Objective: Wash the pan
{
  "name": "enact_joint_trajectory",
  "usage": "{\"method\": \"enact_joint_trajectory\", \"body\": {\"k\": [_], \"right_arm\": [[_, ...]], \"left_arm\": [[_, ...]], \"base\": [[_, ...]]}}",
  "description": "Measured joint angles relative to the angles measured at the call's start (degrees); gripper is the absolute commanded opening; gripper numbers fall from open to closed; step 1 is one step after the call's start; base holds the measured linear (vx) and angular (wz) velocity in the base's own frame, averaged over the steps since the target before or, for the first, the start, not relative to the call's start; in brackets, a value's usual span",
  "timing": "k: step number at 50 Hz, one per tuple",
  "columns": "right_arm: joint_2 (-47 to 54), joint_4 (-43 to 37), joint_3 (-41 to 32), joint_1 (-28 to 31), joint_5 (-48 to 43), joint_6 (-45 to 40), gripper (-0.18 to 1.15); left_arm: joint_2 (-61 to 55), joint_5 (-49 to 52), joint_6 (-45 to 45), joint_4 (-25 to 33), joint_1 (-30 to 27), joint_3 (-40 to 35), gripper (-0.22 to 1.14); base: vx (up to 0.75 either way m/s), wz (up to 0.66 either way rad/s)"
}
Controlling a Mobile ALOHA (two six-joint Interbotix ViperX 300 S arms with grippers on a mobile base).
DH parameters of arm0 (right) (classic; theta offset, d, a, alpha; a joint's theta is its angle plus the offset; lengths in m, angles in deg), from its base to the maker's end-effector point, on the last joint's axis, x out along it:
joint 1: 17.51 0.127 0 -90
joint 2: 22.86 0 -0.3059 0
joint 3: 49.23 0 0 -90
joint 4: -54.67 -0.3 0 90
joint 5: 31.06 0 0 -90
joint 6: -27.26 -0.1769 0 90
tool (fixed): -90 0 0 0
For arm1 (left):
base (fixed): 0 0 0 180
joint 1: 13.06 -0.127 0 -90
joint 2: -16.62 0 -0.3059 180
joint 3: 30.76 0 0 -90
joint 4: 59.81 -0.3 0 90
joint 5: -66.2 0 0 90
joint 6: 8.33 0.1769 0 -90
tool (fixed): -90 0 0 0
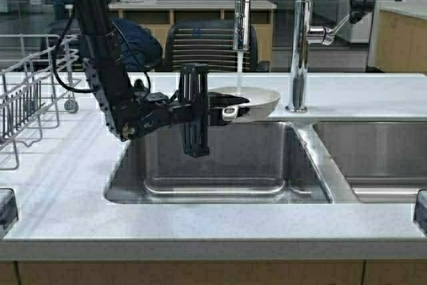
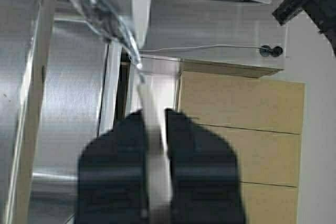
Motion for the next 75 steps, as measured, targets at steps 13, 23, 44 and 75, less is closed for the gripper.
{"method": "enact_joint_trajectory", "body": {"k": [13,23,44,75], "right_arm": [[0.00,-11.16,-2.46,0.53,2.81,4.22,0.06],[-0.44,-14.33,-1.93,0.44,3.96,15.47,0.06],[-15.91,-11.95,19.07,-3.34,-8.09,12.48,0.06],[-22.94,-12.22,29.88,-3.60,-10.63,12.13,0.06]], "left_arm": [[0.00,-0.53,0.00,0.00,0.00,0.00,0.01],[-2.20,-5.98,0.00,1.67,0.26,0.00,0.01],[3.25,9.14,14.06,9.40,-0.26,6.24,0.02],[23.55,95.80,65.21,6.68,0.18,-8.26,0.02]], "base": [[0.00,0.00],[0.00,0.00],[0.00,0.00],[0.00,0.00]]}}
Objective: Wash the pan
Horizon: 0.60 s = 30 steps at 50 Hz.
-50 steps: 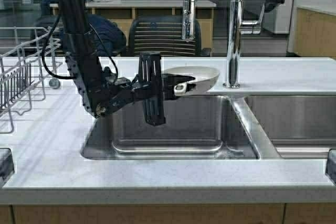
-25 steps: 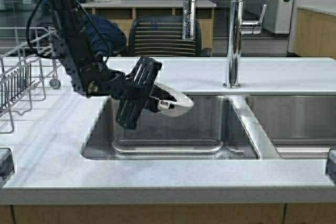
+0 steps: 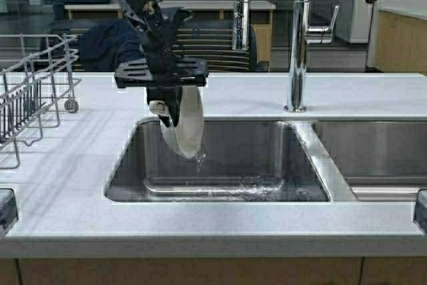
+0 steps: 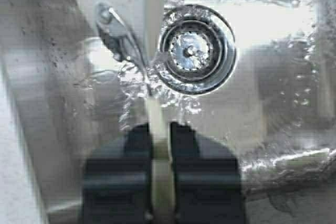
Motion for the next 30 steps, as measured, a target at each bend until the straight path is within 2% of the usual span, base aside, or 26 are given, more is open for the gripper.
{"method": "enact_joint_trajectory", "body": {"k": [11,30], "right_arm": [[-2.20,-0.44,1.93,0.00,-0.88,0.00,0.06],[-2.20,-0.53,2.29,-0.09,-1.49,0.09,0.06]], "left_arm": [[5.54,2.29,1.67,-7.65,-0.18,-0.79,0.02],[6.77,-0.88,1.67,-8.96,-0.26,3.52,0.02]], "base": [[0.00,0.00],[-0.01,0.00]]}}
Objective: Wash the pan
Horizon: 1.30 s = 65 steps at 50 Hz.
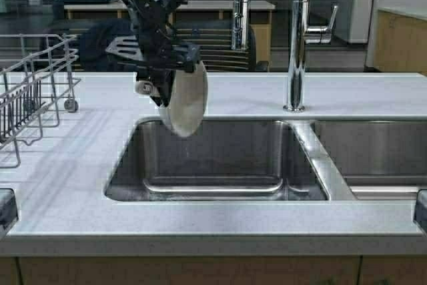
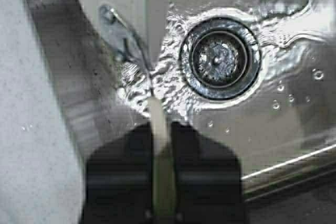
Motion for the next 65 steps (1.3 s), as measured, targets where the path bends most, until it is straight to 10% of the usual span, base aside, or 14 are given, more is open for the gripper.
{"method": "enact_joint_trajectory", "body": {"k": [28,65], "right_arm": [[0.35,0.00,0.00,0.00,0.00,0.00,0.06],[1.93,0.00,-0.44,-0.09,-0.97,-0.09,0.06]], "left_arm": [[24.79,7.82,3.16,-17.14,-12.74,0.97,0.02],[40.34,9.49,4.48,-18.81,-31.73,21.53,0.02]], "base": [[0.00,0.00],[0.00,0.00]]}}
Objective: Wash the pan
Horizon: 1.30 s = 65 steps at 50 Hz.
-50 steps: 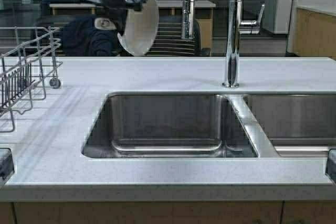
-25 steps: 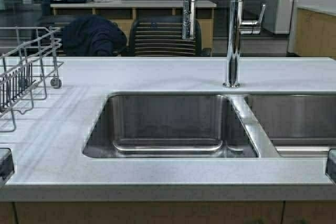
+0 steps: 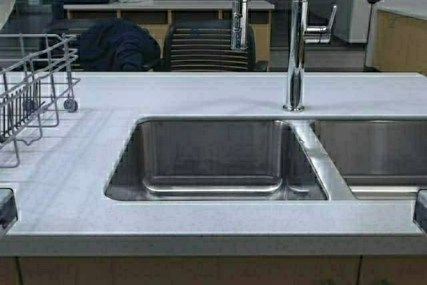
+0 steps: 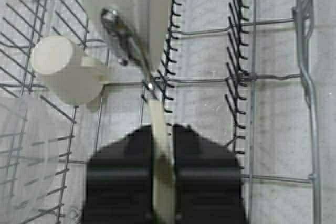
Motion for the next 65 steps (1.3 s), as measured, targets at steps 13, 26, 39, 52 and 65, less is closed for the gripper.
{"method": "enact_joint_trajectory", "body": {"k": [13,26,39,52,65], "right_arm": [[0.26,-0.09,-0.09,0.18,-0.09,0.09,0.06],[0.26,0.00,-0.09,0.18,-0.18,0.00,0.06],[0.35,0.00,-0.18,0.18,-0.26,0.18,0.06],[0.53,0.00,-0.18,0.09,-0.26,0.35,0.06],[0.62,0.00,-0.18,0.09,-0.26,0.35,0.06]], "left_arm": [[-8.17,-2.81,-0.09,-0.09,-4.31,1.67,0.02],[-16.79,-3.52,0.09,-0.18,-5.71,1.41,0.02],[-17.75,-3.69,-0.26,-0.09,-5.89,-0.18,0.31],[-20.30,-4.31,-0.18,-0.09,-5.98,-1.14,1.06],[-20.57,-4.22,-0.09,0.79,-5.98,-1.76,1.02]], "base": [[0.00,0.00],[0.00,0.00],[0.00,0.00],[0.00,0.00],[0.00,0.00]]}}
